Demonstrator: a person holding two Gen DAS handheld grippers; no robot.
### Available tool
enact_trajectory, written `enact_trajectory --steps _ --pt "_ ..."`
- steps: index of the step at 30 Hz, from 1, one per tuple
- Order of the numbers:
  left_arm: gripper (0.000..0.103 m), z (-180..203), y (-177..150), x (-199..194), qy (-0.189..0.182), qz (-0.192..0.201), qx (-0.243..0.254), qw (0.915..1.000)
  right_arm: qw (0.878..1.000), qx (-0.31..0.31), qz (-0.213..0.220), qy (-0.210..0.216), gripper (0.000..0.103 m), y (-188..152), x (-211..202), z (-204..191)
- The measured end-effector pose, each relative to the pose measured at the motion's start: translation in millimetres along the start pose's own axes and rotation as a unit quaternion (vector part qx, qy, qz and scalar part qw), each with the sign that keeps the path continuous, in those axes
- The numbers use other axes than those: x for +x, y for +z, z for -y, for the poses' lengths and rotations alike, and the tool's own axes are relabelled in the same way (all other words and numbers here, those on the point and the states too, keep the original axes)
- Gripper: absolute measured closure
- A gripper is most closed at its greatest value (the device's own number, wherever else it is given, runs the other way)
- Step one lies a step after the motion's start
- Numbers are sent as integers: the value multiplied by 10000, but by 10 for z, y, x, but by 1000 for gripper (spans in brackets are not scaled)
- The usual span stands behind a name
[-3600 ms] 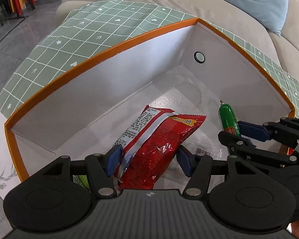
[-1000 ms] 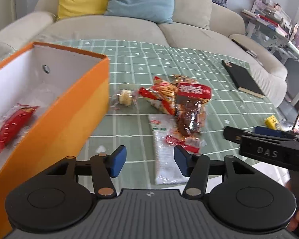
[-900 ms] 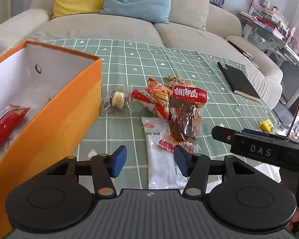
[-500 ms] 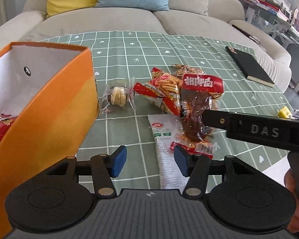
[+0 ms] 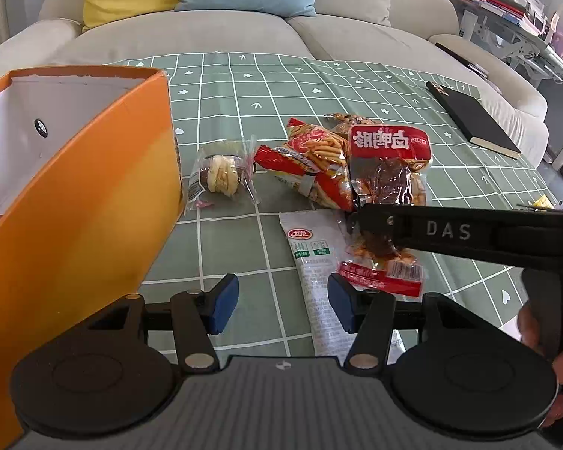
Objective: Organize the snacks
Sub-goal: 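Grasp the brown spicy strip packet with the right gripper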
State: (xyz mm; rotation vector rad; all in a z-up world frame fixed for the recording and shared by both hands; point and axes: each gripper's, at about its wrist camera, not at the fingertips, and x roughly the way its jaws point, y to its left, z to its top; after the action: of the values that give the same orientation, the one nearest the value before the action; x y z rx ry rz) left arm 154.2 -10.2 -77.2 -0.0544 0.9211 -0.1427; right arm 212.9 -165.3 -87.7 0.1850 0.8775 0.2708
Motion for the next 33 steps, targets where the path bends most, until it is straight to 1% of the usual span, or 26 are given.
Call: enact_trajectory --steps 3,4,5,6,7,11,14,16,17,21,24,25,28,31,32,33 --pt "38 -2 2 -7 -74 5 -65 10000 10000 -11 12 -2 64 -4 -73 -22" --pt "37 1 9 -15 -130 9 -85 9999 10000 -1 24 11 67 -9 -103 -26" --pt "37 6 12 -25 -207 15 -98 9997 10000 9 42 20 83 -15 -134 -27" --pt "34 12 13 -34 -264 18 -96 9996 9999 40 101 92 88 -13 -182 -24" --pt "32 25 12 -41 -316 17 -83 9995 9998 65 131 152 97 -4 -238 -26" --pt "32 82 -6 -13 -369 -63 -32 9993 9998 -92 174 -49 99 -35 -410 -30" --pt "31 106 -4 28 -435 -166 -125 9988 9999 -48 54 -100 101 -57 -555 47" --pt "25 141 -1 44 -490 -220 -152 9984 9998 -50 -72 -196 102 -71 -638 114" --pt "24 164 -1 50 -490 -236 -144 9984 9994 -76 -142 -293 103 -82 -670 143" --pt "20 271 -3 98 -386 -334 -46 9987 9980 -1 -427 -473 103 -158 -705 276" --pt "20 337 -13 166 -196 -449 -5 9988 9979 58 -526 -375 103 -204 -690 305" --pt "19 341 -14 192 -159 -491 -17 9987 9981 68 -523 -328 102 -212 -687 303" --pt "17 389 -14 220 -10 -460 75 9989 9983 90 -524 -238 95 -226 -656 302" --pt "16 444 -31 237 113 -405 250 9988 9985 90 -491 -224 91 -230 -611 284" --pt "16 456 -36 244 127 -396 288 9987 9985 97 -496 -192 86 -225 -594 279" --pt "16 467 -39 246 134 -395 323 9986 9986 140 -483 -134 85 -222 -574 281"
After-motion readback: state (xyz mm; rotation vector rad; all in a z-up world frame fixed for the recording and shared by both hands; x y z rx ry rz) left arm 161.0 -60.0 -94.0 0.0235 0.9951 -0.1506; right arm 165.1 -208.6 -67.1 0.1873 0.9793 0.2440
